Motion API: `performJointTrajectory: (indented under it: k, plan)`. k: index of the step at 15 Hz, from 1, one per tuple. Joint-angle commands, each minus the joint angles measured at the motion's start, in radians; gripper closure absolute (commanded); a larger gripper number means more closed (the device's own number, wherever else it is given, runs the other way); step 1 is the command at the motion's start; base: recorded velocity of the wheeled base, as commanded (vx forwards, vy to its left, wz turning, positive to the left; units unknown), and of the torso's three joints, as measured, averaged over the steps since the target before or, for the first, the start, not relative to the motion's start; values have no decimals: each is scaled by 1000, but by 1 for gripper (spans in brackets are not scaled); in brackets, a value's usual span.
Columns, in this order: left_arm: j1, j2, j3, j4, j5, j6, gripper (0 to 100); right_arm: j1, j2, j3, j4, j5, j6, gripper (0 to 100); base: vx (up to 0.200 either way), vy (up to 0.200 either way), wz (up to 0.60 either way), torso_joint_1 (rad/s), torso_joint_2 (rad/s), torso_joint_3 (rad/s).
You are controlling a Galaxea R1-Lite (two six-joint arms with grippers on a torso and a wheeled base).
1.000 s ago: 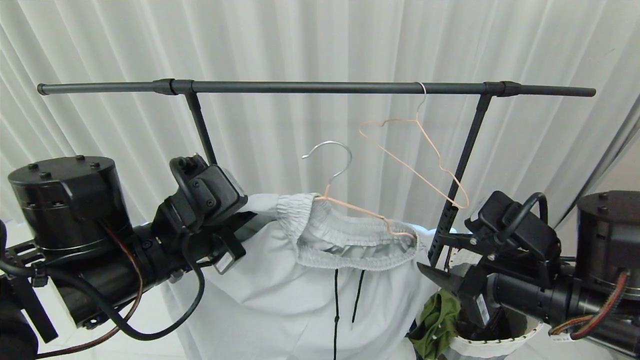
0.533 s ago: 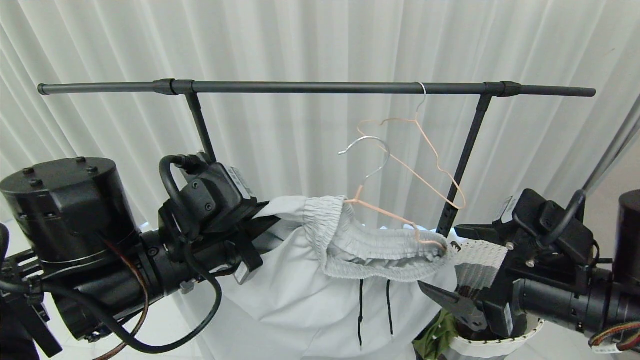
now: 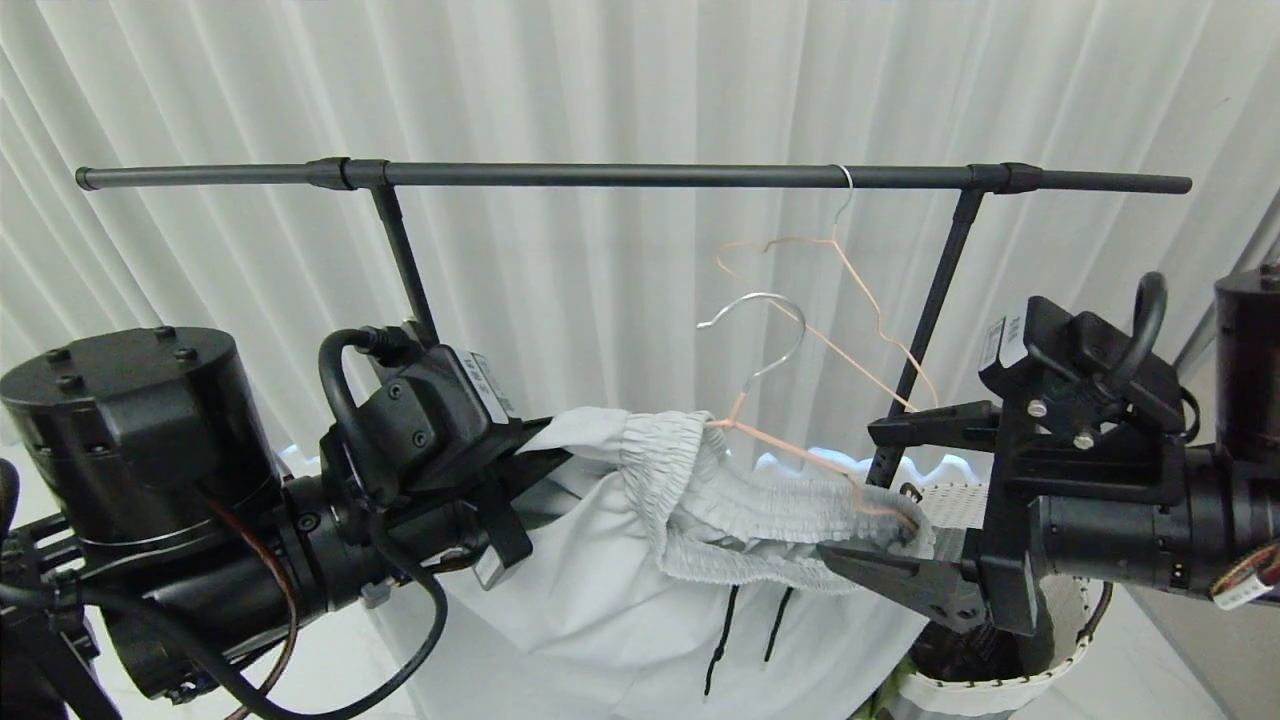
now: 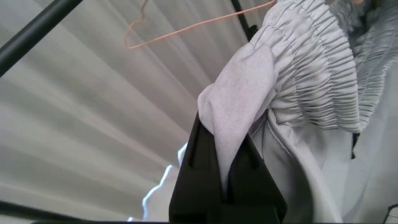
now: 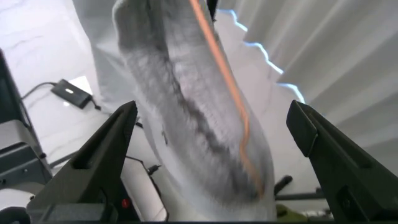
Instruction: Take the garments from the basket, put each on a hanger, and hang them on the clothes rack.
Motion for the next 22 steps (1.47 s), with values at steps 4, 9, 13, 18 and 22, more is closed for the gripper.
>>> performJointTrajectory:
  k: [4,9,13,18,22]
  plan:
    - [-26,1,6,-34,0,1,100,-5,138,-40,0,52,-32,0,0,0,0,0,0,0]
    - [-33,3,6,-43,-1,3,100,-31,184,-60,-3,75,-46,0,0,0,0,0,0,0]
    - [-38,3,6,-45,-1,4,100,-30,186,-61,-4,98,-48,100,0,0,0,0,0,0]
    - [-38,6,11,-45,0,4,100,-62,183,-63,-11,96,-100,100,0,0,0,0,0,0]
    - [-38,3,20,-45,0,4,0,-67,166,-61,-66,91,-115,100,0,0,0,0,0,0]
